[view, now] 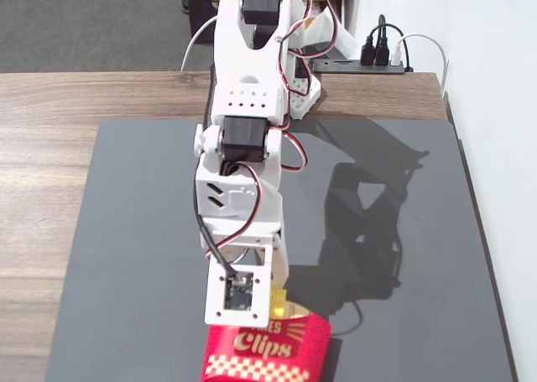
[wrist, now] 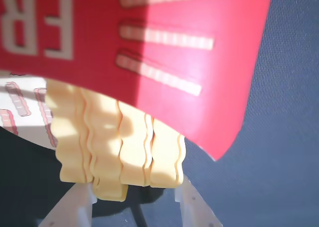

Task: Grab a fry

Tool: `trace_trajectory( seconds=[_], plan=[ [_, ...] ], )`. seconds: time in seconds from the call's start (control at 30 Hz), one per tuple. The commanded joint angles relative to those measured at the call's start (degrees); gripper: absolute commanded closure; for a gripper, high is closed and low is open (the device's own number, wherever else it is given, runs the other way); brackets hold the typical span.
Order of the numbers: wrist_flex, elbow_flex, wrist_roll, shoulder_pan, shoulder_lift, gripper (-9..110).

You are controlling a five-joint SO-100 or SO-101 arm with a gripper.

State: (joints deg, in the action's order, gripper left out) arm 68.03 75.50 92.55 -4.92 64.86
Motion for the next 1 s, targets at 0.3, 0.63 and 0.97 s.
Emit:
trace_trajectory(
  seconds=[0.3,0.63,0.97],
  plan=[
    [-0.6,-4.7,-1.1,1.1,-0.5,87],
    [-0.4,-4.7,-2.1,1.1,-0.8,101],
    [0.2,-4.7,-2.0,1.1,-0.7,101]
  ],
)
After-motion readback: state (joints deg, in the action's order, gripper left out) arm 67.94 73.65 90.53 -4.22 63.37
